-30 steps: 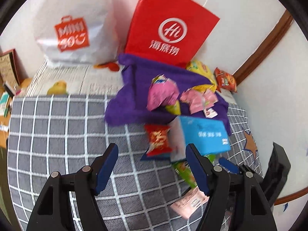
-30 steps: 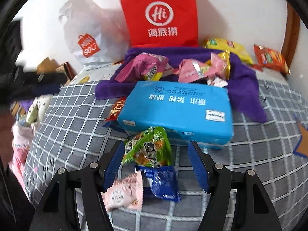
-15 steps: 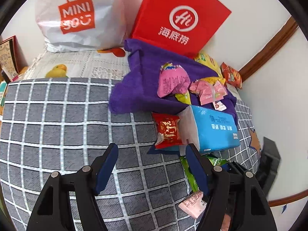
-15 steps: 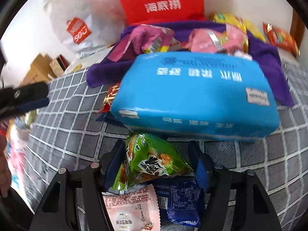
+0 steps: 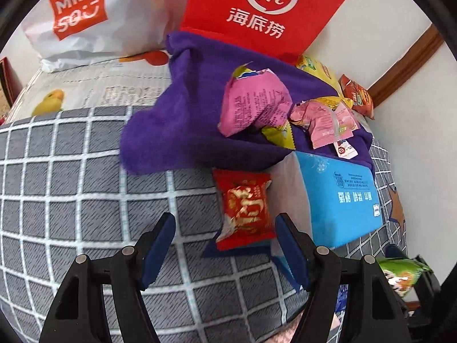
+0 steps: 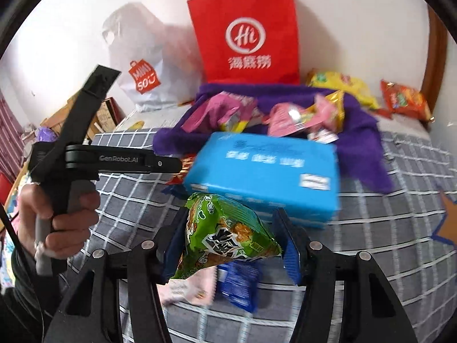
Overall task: Organize snacks
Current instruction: 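Grasp the red packet with the left tool while the right tool holds the green bag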
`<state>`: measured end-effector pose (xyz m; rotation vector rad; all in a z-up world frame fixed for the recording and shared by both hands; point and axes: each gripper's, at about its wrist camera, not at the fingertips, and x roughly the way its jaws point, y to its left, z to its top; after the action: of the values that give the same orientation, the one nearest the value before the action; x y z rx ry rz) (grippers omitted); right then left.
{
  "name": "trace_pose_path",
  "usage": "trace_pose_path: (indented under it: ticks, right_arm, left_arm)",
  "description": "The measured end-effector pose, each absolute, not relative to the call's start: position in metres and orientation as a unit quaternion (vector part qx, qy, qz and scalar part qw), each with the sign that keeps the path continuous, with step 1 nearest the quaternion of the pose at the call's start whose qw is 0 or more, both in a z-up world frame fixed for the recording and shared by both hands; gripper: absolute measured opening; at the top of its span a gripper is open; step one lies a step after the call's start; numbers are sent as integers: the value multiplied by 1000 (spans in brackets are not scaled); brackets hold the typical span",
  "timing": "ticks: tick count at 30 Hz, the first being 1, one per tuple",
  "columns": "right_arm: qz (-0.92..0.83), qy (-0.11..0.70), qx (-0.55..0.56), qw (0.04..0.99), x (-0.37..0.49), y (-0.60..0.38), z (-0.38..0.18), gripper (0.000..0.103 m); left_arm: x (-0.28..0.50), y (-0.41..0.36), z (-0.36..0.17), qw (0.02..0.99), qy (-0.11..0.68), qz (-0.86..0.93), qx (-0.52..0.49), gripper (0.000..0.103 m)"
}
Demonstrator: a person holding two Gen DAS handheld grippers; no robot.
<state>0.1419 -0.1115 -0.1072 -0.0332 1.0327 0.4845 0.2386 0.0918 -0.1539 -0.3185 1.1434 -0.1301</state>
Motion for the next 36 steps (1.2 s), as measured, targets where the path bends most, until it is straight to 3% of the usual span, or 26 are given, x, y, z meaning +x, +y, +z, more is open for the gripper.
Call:
trace_pose_path:
  ticks: [5,9,11,19,27,29,32,36]
  right_arm:
    - [188,483,-41,854,138,-142,-110,59]
    - [158,499,-28,851,140,-167,-124,59]
    - [145,509,-18,848,142,-177,-131,59]
    - [127,517,4,847,136,-194,-138,59]
    - [118,520,17,845,140,-192,-139,59]
    - [121,521,24,844,139,-191,-138,59]
    - [121,516,26,848,134,-190,-132,59]
    - [120,513,29,850,127,-191,-128,59]
  left_arm:
    - [247,80,-160,828,540,-66,-138,66]
    - [250,73,-168,823,545,-83,-139,39]
    - [248,72,-165,827,540,-83,-135,37]
    - [205,85,-143,839,529,-72,-107,36]
    - [178,95,-153,835,539,-53,-91,39]
    - [182,91,-161,832,544,-56,-91,49]
    - [181,85,-165,844,527,-48,-83,56]
    - [177,80,-168,857,509,-41,-61,55]
